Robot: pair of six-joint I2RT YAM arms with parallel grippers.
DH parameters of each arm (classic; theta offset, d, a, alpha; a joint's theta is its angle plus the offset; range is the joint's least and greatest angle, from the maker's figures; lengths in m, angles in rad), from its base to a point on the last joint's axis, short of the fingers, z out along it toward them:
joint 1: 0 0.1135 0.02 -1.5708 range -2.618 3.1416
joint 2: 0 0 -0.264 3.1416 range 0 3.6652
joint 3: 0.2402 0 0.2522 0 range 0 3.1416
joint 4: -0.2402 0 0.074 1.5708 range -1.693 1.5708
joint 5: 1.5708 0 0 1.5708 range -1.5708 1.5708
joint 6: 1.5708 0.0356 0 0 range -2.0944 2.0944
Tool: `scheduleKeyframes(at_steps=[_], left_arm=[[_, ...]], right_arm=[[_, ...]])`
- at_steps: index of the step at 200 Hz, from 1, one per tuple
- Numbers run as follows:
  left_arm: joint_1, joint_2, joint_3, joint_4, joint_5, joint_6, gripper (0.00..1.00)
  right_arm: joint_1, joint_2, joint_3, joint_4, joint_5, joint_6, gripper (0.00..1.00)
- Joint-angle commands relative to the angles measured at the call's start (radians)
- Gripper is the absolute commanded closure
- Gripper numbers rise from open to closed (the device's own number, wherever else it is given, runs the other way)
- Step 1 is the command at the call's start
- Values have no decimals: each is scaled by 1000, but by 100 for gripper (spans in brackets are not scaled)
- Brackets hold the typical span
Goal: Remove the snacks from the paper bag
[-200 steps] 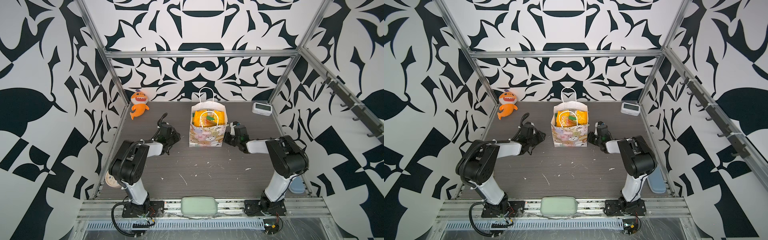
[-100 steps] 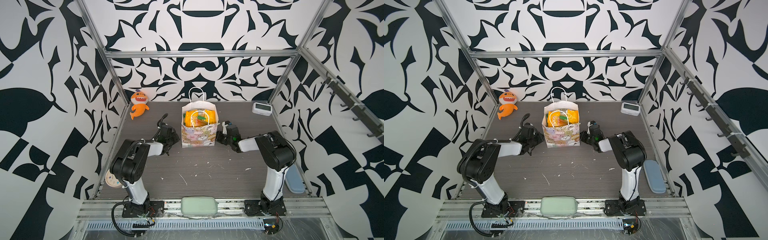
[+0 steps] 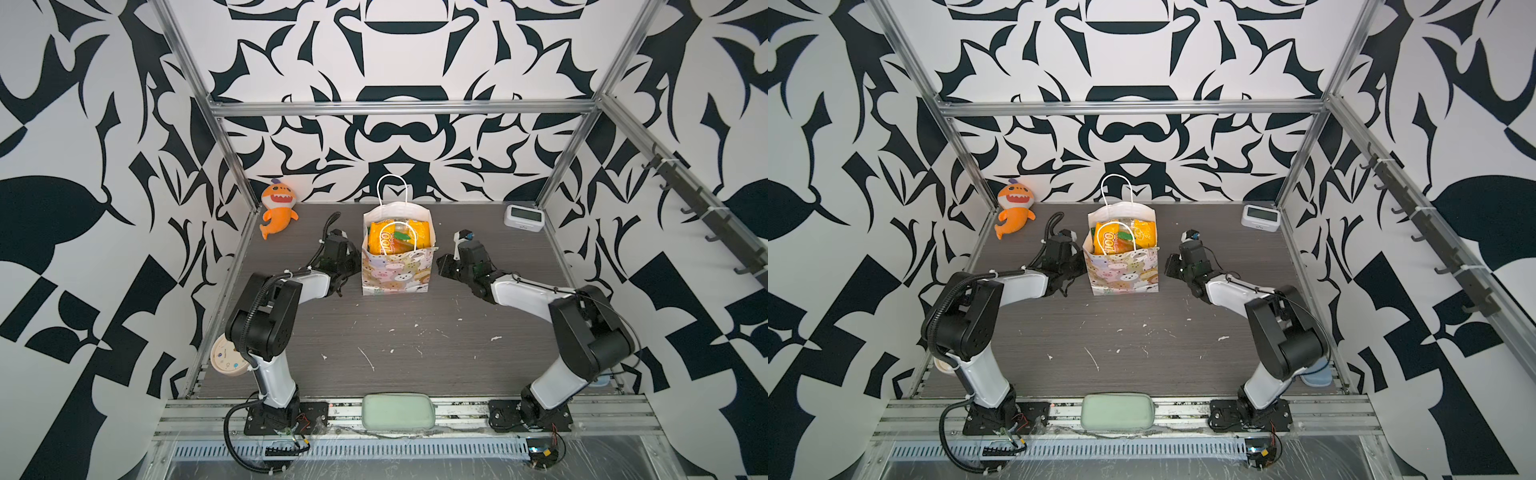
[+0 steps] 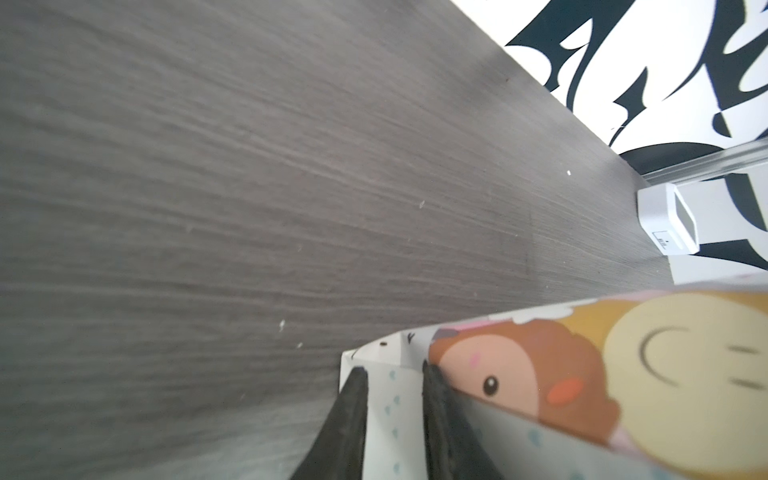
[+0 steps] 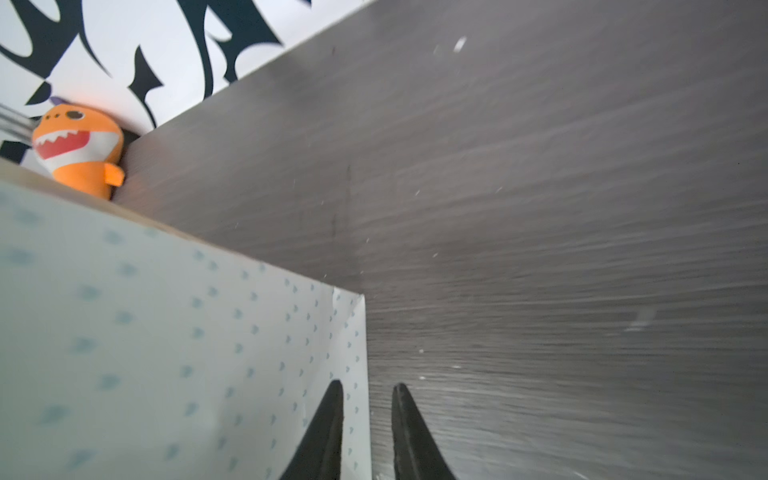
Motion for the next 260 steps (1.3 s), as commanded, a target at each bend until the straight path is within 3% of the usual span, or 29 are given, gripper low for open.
scheduleKeyframes(at_steps=[1,8,19,32,56,89,104,122,129,139,148,182,221,260], left_arm=[[-4,47,47,7,36,34,73],[-5,58,62,4,39,41,73],[-4,73,81,-2,40,43,73],[-4,79,93,-6,42,43,73],[-4,46,62,7,-1,43,73],[-4,-98,53,-108,-114,146,70],[-4,-223,64,-205,-196,221,66],[-4,-409,54,-266,-286,306,61],[-5,-478,46,-279,-301,343,58],[-4,-580,48,-308,-304,396,46],[-5,-652,50,-331,-297,435,44],[-4,-824,77,-407,-46,542,32],[-4,-826,81,-462,178,593,27],[-4,-776,82,-490,223,623,25]], right_arm=[[-15,-142,81,-208,241,-153,68],[-45,-186,85,-226,196,-176,66],[-126,-253,86,-220,-18,-212,66],[-192,-329,112,-222,-180,-249,66],[-202,-379,298,-379,-295,-395,62],[-183,-250,627,-590,-541,-460,58],[-123,-166,774,-723,-528,-548,56],[-27,-61,942,-873,-425,-656,54],[-7,-21,989,-904,-409,-672,52],[8,34,1063,-937,-409,-673,52],[16,84,1126,-966,-420,-672,52],[92,285,1410,-1170,-381,-756,52],[127,538,1806,-1426,-312,-796,48],[131,586,1809,-1391,-294,-805,43]])
